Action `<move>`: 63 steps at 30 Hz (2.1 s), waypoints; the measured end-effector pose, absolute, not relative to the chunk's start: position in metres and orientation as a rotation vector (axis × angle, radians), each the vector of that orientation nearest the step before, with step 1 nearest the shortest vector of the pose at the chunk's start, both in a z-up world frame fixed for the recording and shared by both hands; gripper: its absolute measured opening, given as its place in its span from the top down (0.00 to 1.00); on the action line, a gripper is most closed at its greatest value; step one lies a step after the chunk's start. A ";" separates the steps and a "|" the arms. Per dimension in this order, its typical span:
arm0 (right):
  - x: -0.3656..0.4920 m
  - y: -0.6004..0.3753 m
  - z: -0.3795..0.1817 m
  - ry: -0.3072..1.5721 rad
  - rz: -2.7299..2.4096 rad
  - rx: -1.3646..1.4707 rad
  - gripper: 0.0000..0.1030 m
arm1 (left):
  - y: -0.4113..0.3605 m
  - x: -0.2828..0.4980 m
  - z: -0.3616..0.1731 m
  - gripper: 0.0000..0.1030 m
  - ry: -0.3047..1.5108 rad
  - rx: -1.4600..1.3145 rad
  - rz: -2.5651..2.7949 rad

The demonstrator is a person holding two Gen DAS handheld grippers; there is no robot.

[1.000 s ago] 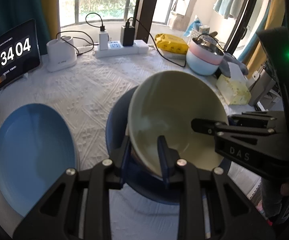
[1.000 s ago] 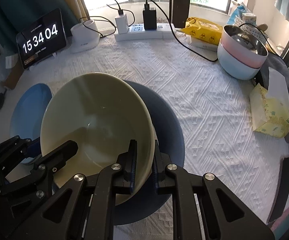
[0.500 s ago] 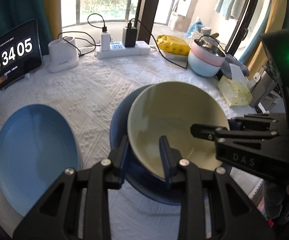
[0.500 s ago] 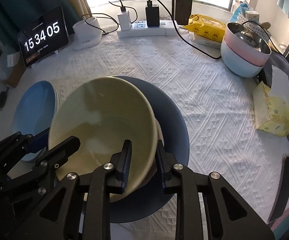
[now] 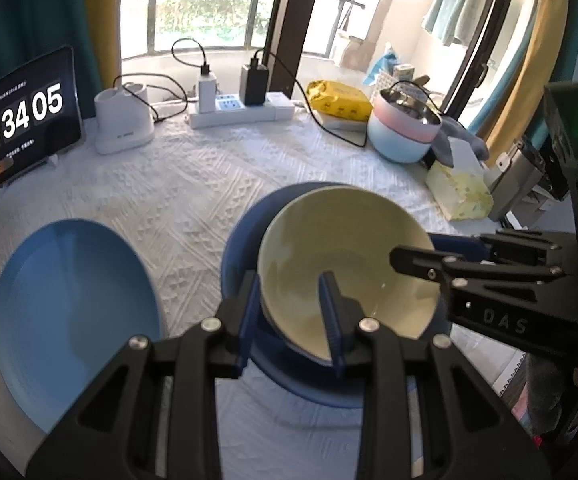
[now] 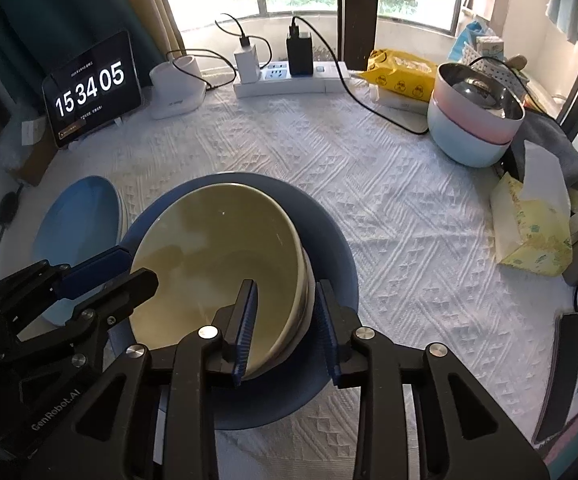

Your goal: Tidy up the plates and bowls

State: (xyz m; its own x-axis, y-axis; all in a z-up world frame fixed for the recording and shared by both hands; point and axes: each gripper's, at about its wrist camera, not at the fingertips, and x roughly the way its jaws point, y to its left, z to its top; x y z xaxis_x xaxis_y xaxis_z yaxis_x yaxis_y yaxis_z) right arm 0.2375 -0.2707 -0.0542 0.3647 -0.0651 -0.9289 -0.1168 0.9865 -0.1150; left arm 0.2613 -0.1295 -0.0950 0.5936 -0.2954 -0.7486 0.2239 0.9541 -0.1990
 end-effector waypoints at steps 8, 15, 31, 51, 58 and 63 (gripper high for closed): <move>0.227 -0.276 -0.037 1.135 0.042 -0.163 0.69 | -0.121 0.255 -0.076 0.67 0.835 -0.092 -0.304; 0.212 -0.289 -0.025 1.065 0.051 -0.135 0.58 | -0.097 0.248 -0.072 0.53 0.782 -0.115 -0.262; 0.197 -0.335 -0.040 0.996 0.022 -0.014 0.42 | -0.071 0.257 -0.104 0.50 0.852 -0.158 -0.239; 0.214 -0.339 -0.082 1.056 -0.068 0.013 0.42 | -0.098 0.276 -0.127 0.49 0.933 -0.036 -0.236; 0.213 -0.343 -0.087 1.037 -0.078 0.066 0.42 | -0.099 0.274 -0.128 0.49 0.923 -0.048 -0.226; 0.211 -0.344 -0.089 1.012 -0.066 0.106 0.50 | -0.093 0.274 -0.130 0.50 0.927 -0.104 -0.246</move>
